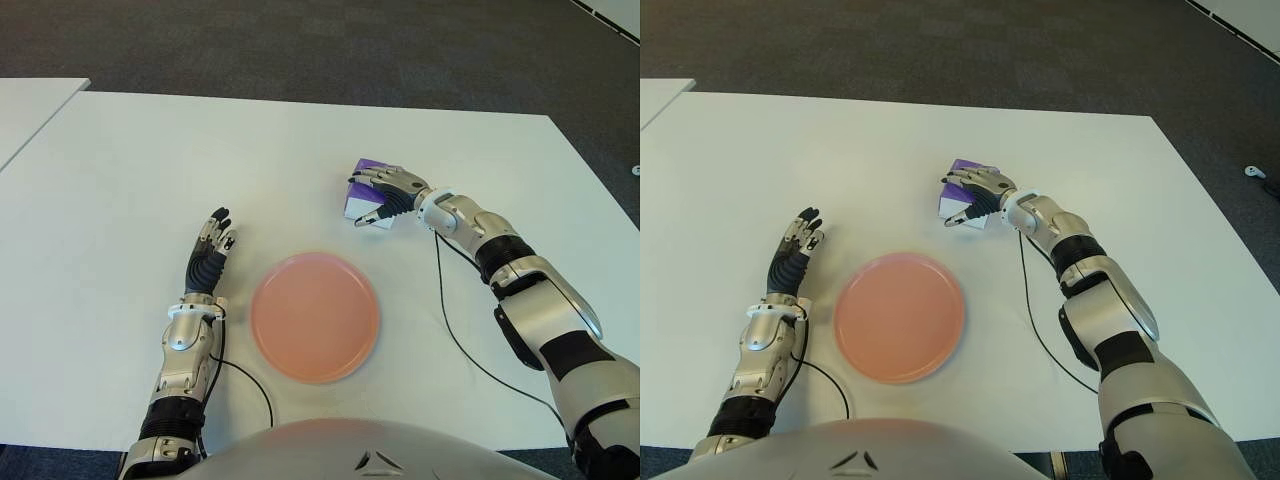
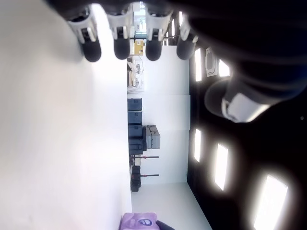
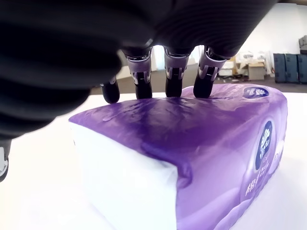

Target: Put the tissue paper into the plate.

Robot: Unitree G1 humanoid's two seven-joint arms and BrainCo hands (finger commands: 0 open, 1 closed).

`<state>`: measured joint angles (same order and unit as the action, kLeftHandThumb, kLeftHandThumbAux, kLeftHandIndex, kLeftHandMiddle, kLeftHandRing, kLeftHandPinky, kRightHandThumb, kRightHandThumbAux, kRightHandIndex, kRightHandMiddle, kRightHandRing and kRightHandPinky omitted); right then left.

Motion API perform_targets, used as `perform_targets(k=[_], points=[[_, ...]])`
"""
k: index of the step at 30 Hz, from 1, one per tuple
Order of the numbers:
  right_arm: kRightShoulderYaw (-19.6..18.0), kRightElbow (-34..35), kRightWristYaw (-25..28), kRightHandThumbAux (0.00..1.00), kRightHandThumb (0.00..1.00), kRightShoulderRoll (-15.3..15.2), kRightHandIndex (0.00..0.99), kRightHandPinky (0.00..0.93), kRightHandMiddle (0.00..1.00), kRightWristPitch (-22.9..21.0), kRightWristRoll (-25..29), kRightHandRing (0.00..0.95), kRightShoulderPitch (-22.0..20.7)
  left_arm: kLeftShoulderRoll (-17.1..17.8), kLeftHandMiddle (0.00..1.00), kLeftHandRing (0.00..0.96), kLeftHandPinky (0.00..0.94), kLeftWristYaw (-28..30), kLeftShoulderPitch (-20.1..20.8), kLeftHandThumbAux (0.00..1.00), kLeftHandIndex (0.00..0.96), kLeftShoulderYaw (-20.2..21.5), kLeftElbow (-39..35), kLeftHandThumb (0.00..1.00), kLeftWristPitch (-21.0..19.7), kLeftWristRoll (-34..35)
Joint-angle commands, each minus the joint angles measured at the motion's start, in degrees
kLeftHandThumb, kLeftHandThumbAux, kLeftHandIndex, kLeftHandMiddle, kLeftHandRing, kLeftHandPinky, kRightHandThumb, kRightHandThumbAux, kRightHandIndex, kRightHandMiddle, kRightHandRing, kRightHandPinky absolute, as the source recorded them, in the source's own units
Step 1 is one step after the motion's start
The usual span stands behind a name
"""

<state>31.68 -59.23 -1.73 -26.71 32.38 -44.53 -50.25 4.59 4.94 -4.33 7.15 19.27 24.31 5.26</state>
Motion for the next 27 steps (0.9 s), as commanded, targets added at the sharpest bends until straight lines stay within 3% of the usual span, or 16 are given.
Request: perform_targets(k=[1,27], points=[[-0.76,0.12,0.15,0.372,0.297,-0.3,0.0,0.0,0.0,0.13,1.35,0.0,1.29,0.19,0.0,0.0,0.0,0.71,-1.17,0.469,0.0,0.15,2.14,0.0,-1.53,0.27],[-3.38,2.99,0.39,0.343,0.269,0.24,0.0,0.0,0.0,-1.32,4.09,0.0,4.48,0.47,0.0,0.0,0.0,0.41,-1.67,0.454,0.0,0.36,1.85,0.0,-1.96,-0.09]])
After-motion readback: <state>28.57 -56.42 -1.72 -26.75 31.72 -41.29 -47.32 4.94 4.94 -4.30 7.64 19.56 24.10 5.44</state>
